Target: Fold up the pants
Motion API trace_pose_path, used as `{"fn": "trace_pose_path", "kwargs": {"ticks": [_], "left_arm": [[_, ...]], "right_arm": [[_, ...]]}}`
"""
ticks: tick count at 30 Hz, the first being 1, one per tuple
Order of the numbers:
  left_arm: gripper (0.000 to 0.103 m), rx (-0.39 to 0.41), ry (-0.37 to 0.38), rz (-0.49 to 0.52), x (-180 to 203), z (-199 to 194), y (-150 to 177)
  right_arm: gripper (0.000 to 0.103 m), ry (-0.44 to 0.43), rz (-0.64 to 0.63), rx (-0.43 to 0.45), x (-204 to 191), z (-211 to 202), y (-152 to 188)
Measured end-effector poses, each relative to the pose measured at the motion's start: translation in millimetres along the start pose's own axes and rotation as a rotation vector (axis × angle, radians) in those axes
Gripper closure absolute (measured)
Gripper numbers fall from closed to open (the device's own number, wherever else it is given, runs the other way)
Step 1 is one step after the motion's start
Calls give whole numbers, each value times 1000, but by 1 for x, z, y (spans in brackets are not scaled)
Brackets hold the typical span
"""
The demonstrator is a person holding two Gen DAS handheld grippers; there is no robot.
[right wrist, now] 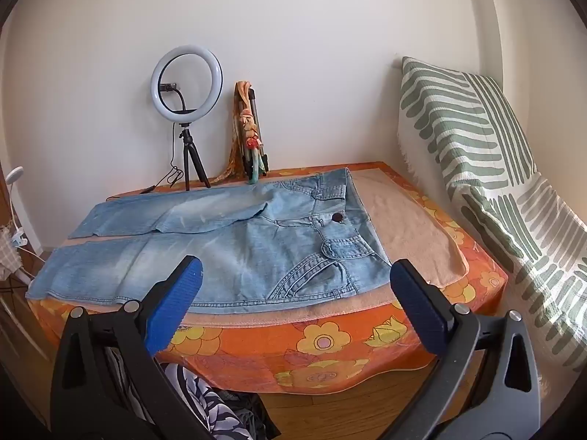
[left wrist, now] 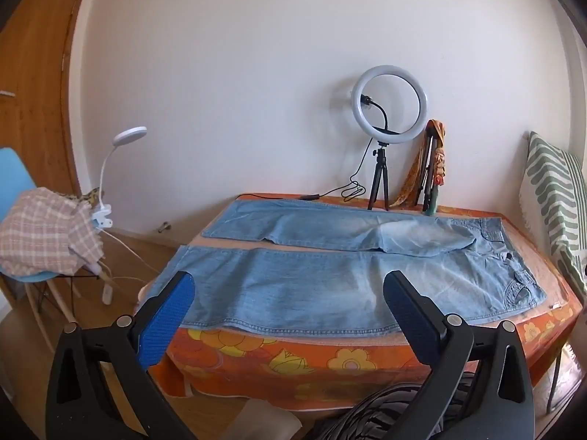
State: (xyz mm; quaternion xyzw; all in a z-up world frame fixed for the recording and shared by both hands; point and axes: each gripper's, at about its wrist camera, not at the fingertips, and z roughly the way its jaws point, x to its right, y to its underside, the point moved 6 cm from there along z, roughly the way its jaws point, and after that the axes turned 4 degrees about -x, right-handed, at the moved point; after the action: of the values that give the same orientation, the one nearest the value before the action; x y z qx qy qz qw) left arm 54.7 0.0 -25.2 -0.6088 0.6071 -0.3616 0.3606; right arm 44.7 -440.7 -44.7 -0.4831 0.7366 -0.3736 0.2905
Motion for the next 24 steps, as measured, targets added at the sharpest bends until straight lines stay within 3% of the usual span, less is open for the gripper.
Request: {"fn": "trace_pose_path", "kwargs": {"ticks": [24], "left_arm": [[1, 2, 1, -30, -2, 0, -1]], "right_arm": [[0, -11, -10, 8, -5, 0, 5]]}}
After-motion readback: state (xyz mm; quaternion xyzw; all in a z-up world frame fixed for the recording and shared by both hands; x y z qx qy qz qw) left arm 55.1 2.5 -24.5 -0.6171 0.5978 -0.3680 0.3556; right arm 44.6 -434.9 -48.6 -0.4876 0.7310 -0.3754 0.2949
